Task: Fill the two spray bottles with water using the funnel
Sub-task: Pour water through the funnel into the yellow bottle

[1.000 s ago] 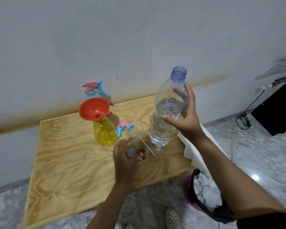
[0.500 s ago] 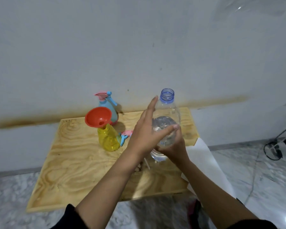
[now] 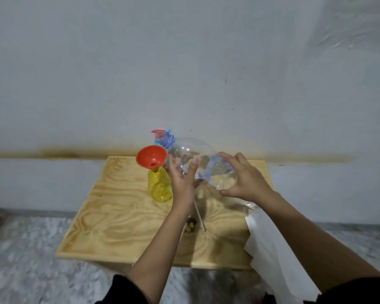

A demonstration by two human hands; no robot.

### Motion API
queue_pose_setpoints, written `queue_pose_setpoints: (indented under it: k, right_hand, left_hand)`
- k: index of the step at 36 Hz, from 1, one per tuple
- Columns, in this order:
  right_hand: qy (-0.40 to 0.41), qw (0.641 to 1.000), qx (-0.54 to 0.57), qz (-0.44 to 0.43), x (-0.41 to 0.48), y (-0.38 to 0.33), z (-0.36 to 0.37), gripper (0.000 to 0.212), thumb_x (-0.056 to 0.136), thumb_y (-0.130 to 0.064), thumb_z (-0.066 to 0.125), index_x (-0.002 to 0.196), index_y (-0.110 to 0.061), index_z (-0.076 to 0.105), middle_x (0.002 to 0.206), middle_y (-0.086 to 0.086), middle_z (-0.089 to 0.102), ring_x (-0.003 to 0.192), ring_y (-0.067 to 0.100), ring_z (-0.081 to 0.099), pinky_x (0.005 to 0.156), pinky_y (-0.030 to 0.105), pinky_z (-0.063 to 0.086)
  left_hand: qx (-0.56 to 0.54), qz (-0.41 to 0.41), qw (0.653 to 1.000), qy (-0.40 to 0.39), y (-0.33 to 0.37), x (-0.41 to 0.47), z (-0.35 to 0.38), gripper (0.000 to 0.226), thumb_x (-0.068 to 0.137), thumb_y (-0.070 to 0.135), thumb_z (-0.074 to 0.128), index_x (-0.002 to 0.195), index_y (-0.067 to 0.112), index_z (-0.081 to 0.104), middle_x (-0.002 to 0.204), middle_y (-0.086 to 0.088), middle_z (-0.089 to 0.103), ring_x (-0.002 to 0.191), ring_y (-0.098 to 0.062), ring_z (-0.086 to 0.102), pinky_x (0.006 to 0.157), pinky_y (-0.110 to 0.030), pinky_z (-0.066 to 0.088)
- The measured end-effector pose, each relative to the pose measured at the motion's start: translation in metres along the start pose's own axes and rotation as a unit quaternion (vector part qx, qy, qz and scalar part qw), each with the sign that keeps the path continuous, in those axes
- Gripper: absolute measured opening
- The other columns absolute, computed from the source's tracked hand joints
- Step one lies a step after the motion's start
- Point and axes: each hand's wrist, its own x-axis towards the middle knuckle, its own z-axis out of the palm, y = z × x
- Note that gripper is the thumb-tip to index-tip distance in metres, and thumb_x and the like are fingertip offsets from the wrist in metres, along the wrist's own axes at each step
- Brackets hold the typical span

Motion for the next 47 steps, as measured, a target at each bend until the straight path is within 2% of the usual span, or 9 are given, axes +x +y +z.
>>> queue_pose_setpoints:
  k: [3, 7, 13, 19, 25, 29, 32, 41, 47]
  right_hand:
    - [-0.034, 0.998, -0.047, 0.005, 0.005, 0.001, -0.008, 0.097, 0.058, -0.037, 0.079, 0.141, -0.039, 0.028, 0.104, -0.002, 0.036, 0.088, 0.018, 0.047, 0.069, 0.032, 0.043]
    - [-0.065, 0.994, -0.084, 0.026, 0.011, 0.003, -0.016, 0.098, 0.059, -0.035, 0.078, 0.141, -0.040, 0.024, 0.102, -0.005, 0.030, 0.085, 0.014, 0.035, 0.072, 0.031, 0.036]
    - [-0.089, 0.989, -0.108, 0.044, 0.016, 0.001, -0.024, 0.098, 0.060, -0.035, 0.078, 0.140, -0.042, 0.022, 0.103, -0.005, 0.028, 0.097, 0.017, 0.040, 0.081, 0.034, 0.034]
    - [-0.104, 0.985, -0.128, 0.051, 0.022, -0.005, -0.030, 0.097, 0.061, -0.034, 0.077, 0.140, -0.042, 0.023, 0.105, -0.003, 0.029, 0.106, 0.021, 0.043, 0.090, 0.038, 0.036]
    - [-0.107, 0.982, -0.144, 0.058, 0.027, -0.010, -0.030, 0.098, 0.061, -0.034, 0.078, 0.141, -0.041, 0.022, 0.108, -0.001, 0.031, 0.108, 0.022, 0.042, 0.091, 0.042, 0.035]
    - [-0.113, 0.980, -0.153, 0.056, 0.030, -0.013, -0.030, 0.098, 0.062, -0.033, 0.078, 0.142, -0.040, 0.022, 0.112, 0.002, 0.034, 0.109, 0.023, 0.042, 0.090, 0.041, 0.035]
    - [-0.121, 0.977, -0.165, 0.055, 0.032, -0.014, -0.030, 0.099, 0.061, -0.033, 0.078, 0.142, -0.040, 0.021, 0.114, 0.003, 0.035, 0.109, 0.024, 0.041, 0.088, 0.040, 0.034]
    - [-0.131, 0.973, -0.181, 0.060, 0.033, -0.017, -0.034, 0.099, 0.061, -0.033, 0.077, 0.142, -0.041, 0.020, 0.116, 0.002, 0.034, 0.113, 0.024, 0.040, 0.089, 0.042, 0.034]
    - [-0.129, 0.971, -0.195, 0.057, 0.035, -0.019, -0.038, 0.100, 0.061, -0.034, 0.078, 0.142, -0.041, 0.021, 0.118, 0.003, 0.035, 0.114, 0.024, 0.038, 0.089, 0.043, 0.034]
  left_hand:
    - [-0.048, -0.030, 0.998, 0.020, -0.011, 0.003, 0.006, 0.083, 0.075, 0.053, 0.070, 0.143, 0.043, 0.023, 0.152, -0.003, 0.031, 0.121, -0.037, 0.051, 0.056, -0.028, 0.053]
    - [-0.097, -0.061, 0.993, 0.029, -0.027, 0.012, 0.012, 0.087, 0.065, 0.058, 0.070, 0.140, 0.046, 0.027, 0.146, -0.006, 0.040, 0.126, -0.043, 0.046, 0.052, -0.024, 0.052]
    - [-0.103, -0.082, 0.991, 0.032, -0.041, 0.023, 0.016, 0.094, 0.057, 0.072, 0.072, 0.137, 0.053, 0.028, 0.151, 0.002, 0.033, 0.129, -0.025, 0.047, 0.064, -0.032, 0.056]
    - [-0.130, -0.092, 0.987, 0.034, -0.043, 0.029, 0.017, 0.085, 0.063, 0.067, 0.072, 0.136, 0.050, 0.031, 0.141, -0.003, 0.048, 0.123, -0.029, 0.053, 0.067, -0.040, 0.057]
    - [-0.127, -0.087, 0.987, 0.042, -0.038, 0.030, 0.017, 0.080, 0.073, 0.057, 0.060, 0.142, 0.046, 0.022, 0.122, 0.001, 0.063, 0.120, -0.027, 0.056, 0.072, -0.041, 0.056]
    - [-0.144, -0.094, 0.984, 0.049, -0.037, 0.030, 0.017, 0.083, 0.074, 0.056, 0.059, 0.144, 0.044, 0.018, 0.129, -0.003, 0.060, 0.115, -0.029, 0.060, 0.076, -0.044, 0.056]
    - [-0.153, -0.100, 0.982, 0.057, -0.038, 0.028, 0.017, 0.071, 0.085, 0.050, 0.054, 0.145, 0.041, 0.018, 0.127, -0.003, 0.061, 0.110, -0.027, 0.063, 0.076, -0.044, 0.057]
    - [-0.160, -0.118, 0.978, 0.068, -0.043, 0.029, 0.019, 0.062, 0.092, 0.046, 0.050, 0.145, 0.039, 0.019, 0.124, -0.005, 0.063, 0.112, -0.033, 0.061, 0.089, -0.055, 0.050]
    - [-0.170, -0.121, 0.976, 0.070, -0.046, 0.031, 0.023, 0.065, 0.091, 0.049, 0.049, 0.146, 0.041, 0.015, 0.125, 0.000, 0.063, 0.112, -0.030, 0.062, 0.090, -0.052, 0.049]
